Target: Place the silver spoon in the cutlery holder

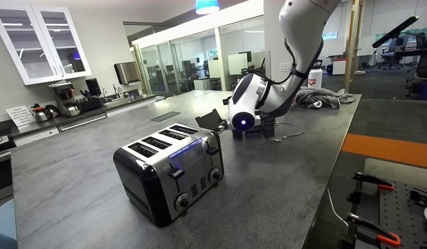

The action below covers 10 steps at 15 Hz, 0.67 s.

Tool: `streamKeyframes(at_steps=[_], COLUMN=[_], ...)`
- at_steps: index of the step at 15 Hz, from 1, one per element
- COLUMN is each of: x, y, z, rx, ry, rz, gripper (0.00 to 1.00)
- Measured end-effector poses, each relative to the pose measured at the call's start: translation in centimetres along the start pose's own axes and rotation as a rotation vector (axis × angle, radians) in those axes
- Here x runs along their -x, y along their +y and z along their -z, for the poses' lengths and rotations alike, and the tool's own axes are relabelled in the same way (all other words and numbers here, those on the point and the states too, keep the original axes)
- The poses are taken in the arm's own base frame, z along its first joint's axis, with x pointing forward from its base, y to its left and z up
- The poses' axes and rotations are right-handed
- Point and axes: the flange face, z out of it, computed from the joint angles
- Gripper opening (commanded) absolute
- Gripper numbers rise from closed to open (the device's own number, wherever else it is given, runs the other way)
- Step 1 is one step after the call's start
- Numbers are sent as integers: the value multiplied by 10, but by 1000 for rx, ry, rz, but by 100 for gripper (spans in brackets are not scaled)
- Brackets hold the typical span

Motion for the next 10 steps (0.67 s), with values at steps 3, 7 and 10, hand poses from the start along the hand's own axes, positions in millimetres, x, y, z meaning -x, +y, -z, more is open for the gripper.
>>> streamKeyframes(at_steps=[3, 7, 10], x=[12, 25, 30], y=[0, 1, -2], z=[-2, -3, -4], rx=[-1, -2, -4], ry=[-17, -31, -35], rz=[13, 28, 33], gripper=[2, 2, 2])
